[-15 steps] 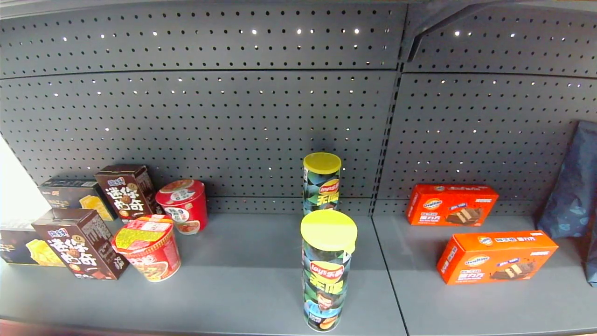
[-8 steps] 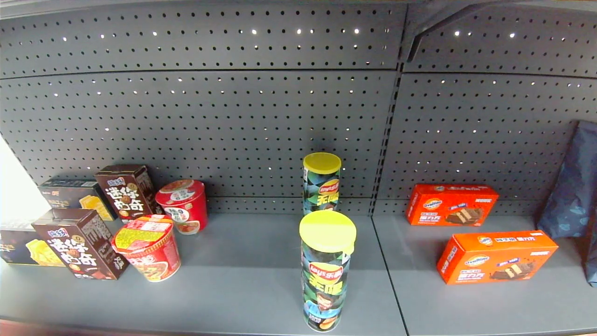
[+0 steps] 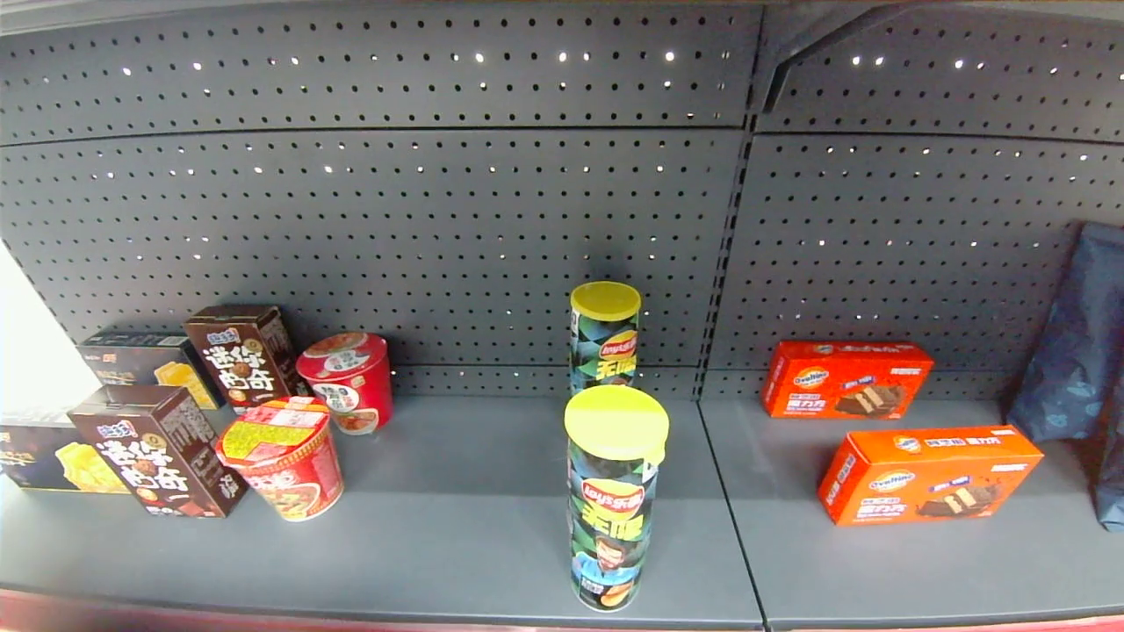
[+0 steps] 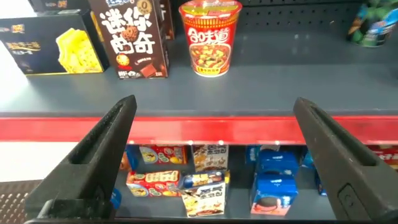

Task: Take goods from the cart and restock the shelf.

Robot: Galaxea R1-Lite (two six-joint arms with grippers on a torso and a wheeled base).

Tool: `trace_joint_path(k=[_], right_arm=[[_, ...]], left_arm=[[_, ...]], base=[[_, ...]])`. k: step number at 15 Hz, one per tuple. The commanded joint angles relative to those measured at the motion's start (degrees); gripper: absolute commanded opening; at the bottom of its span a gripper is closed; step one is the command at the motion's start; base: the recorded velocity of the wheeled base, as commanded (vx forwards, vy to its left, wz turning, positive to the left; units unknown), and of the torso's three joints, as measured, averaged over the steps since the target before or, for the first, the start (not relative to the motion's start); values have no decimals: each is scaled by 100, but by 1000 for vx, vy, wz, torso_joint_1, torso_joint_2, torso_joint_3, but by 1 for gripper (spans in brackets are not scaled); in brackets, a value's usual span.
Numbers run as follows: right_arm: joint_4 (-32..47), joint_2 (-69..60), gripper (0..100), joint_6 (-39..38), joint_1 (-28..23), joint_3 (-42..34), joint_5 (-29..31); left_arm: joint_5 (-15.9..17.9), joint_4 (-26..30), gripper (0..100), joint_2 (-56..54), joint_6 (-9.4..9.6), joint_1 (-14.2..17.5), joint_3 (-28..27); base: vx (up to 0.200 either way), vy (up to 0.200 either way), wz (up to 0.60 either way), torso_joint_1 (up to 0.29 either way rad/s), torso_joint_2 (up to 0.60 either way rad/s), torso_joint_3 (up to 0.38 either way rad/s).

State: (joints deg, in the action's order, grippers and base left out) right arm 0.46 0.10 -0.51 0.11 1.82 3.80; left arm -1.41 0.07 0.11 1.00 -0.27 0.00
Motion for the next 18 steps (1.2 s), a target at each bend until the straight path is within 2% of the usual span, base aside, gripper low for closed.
trace_joint_path(k=[1,18], right_arm=[[-2,17,100,-10,-2,3,6],[-2,17,100,34,-2,3,-11]], left_arm=[[1,1,100,-11,-3,0,0],[1,1,100,-11,-30,0,0]], base=[[0,0,0,0,0,0],[0,0,0,0,0,0]])
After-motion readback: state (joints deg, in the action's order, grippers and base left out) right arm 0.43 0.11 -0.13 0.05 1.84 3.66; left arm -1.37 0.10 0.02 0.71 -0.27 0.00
